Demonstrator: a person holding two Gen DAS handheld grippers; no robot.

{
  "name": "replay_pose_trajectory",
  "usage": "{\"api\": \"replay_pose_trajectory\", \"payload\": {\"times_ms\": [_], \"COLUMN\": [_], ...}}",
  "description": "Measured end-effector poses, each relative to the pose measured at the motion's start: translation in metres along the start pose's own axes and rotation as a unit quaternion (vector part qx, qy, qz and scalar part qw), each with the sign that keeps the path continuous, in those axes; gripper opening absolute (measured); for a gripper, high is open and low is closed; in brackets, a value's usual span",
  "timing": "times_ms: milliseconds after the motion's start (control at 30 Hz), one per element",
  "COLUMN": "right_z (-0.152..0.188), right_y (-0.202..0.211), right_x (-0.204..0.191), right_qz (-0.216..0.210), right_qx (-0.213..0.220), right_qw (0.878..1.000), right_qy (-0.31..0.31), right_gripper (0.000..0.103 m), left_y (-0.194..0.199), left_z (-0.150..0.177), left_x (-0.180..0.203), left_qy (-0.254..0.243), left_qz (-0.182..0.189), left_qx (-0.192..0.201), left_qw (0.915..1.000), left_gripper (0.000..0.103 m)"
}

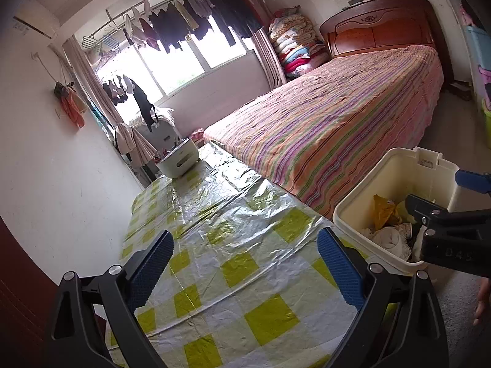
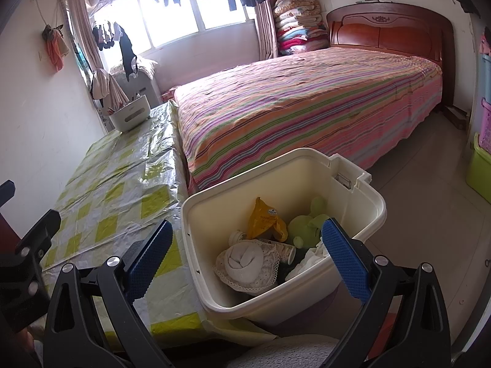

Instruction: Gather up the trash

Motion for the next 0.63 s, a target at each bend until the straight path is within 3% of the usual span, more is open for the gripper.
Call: {"api": "replay_pose_trajectory", "payload": {"times_ms": [133,633], "right_z": [0.0010,0.0009], "right_y": [0.0003,0.0009], "right_x": [0.0001,0.0013], "right_qz": [0.001,0.001], "right_qx": [0.000,0.000], "right_qw": [1.000,1.000], "right_qy": [-0.001,-0.002], "right_gripper": [0.096,0.096], "left_y": [0.0068,0.0016], "left_z": [-0.0025,0.0011], "left_x": [-0.0012,0.0031], "left_qy": [0.018,0.021], "left_qz": [0.030,0.048], "left_qx": [0.014,-0.005], "left_qw": [0.9993,0.9986], "left_gripper": [0.096,0.096]}}
Point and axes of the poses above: each gripper's, at about its wrist camera, not at the fingertips, and y roughly against the way its jaws point, x to its right, z to its underside, the point moved 6 cm from there along -y, roughly the way its jaws point, and after that the axes turned 4 degrees about -y, right-handed, at the moved point
